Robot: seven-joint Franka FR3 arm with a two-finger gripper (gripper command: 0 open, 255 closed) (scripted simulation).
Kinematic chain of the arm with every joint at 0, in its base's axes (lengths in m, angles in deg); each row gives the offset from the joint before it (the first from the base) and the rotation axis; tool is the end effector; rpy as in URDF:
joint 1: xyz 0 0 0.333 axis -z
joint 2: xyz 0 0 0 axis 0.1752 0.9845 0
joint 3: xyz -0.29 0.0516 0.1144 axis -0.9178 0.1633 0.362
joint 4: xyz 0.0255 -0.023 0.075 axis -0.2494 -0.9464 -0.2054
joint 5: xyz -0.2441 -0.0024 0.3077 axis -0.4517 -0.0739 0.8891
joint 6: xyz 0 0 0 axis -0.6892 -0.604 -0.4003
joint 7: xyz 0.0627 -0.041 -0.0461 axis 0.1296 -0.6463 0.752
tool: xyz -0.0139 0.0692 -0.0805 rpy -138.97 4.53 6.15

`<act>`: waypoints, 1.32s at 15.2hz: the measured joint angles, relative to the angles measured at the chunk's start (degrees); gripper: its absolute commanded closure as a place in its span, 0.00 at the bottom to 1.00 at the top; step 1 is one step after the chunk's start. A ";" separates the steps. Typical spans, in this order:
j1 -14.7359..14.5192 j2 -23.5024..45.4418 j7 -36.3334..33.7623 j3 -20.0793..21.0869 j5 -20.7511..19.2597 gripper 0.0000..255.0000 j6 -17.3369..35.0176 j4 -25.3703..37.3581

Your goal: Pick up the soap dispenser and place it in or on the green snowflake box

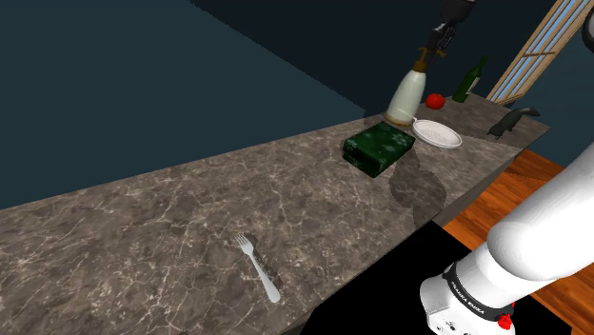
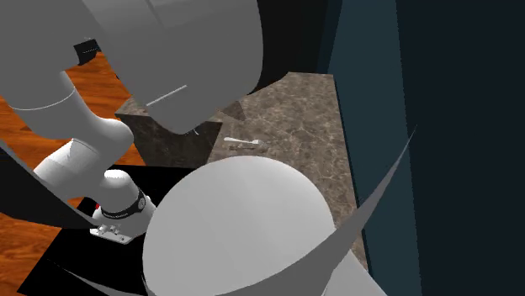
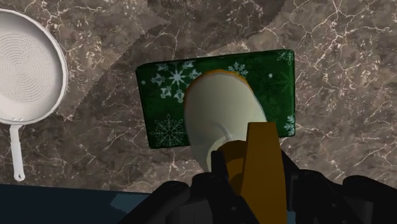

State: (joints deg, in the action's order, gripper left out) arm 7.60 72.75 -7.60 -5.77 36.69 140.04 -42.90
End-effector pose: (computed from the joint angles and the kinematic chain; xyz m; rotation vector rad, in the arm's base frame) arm 0.4723 -0.3318 0.6179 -3.1354 -0.0536 -0.0382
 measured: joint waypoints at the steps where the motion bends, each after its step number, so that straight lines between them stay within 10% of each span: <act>1: -0.06 -0.33 -0.05 0.04 -0.11 1.00 1.12 -1.44; 20: -0.36 -1.93 -0.16 0.25 -0.57 1.00 13.60 -15.40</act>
State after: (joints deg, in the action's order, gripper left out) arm 7.24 70.82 -7.76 -5.52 36.12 153.64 -58.30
